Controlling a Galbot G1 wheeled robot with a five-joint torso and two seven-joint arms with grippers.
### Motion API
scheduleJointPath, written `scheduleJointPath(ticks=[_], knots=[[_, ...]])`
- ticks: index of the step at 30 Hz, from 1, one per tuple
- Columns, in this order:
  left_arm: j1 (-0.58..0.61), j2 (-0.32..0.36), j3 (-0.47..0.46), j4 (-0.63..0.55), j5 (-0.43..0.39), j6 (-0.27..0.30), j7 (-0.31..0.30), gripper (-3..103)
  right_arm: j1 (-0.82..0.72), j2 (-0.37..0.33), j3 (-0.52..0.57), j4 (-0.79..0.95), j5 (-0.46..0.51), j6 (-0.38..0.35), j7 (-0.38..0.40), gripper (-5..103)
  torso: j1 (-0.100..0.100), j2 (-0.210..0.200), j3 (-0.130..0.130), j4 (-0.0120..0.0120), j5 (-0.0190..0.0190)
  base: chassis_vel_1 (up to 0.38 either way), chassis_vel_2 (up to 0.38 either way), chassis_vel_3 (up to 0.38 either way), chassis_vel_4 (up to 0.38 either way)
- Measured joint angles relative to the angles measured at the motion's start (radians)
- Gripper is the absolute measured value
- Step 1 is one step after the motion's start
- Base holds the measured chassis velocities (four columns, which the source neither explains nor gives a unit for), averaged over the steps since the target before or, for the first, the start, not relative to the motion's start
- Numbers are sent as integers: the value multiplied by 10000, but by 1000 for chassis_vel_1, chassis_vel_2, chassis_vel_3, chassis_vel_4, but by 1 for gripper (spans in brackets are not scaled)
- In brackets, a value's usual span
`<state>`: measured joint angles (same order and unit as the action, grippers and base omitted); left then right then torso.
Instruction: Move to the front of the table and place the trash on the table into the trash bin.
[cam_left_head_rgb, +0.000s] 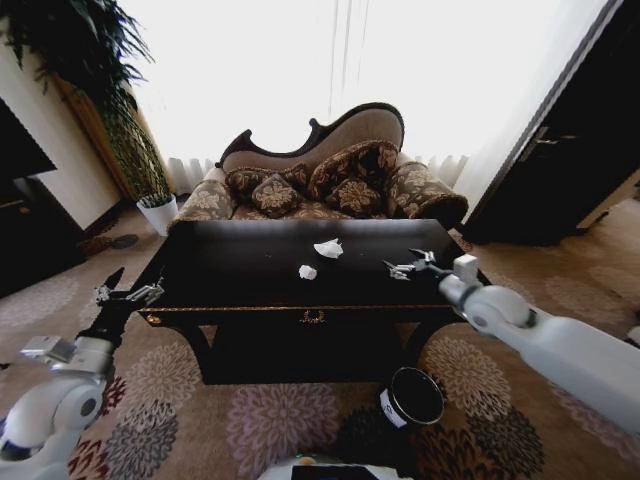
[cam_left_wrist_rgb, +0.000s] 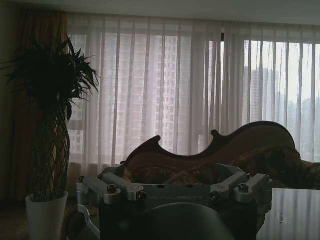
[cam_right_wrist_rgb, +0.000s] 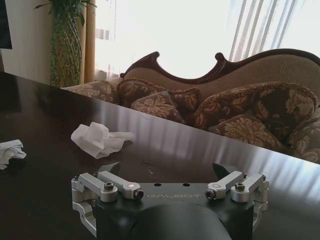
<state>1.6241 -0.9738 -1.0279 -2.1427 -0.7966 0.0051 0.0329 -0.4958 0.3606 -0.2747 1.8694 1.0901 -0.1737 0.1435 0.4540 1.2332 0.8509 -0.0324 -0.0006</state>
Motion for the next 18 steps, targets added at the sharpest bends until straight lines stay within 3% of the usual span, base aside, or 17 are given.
scheduleJointPath(ticks=[13, 18], knots=[[0, 0, 0, -1, 0, -1, 0, 100, 3899, 1296, -3807, -1025, -34, -192, 15, 100, 0, 1, 0, 1, 2, 0, 0, 0, 0], [0, 0, 0, -1, 0, -1, 0, 100, 4484, 1766, -4549, -1471, -137, -212, 20, 100, 0, 0, 0, 0, 2, 0, 0, 0, 0]])
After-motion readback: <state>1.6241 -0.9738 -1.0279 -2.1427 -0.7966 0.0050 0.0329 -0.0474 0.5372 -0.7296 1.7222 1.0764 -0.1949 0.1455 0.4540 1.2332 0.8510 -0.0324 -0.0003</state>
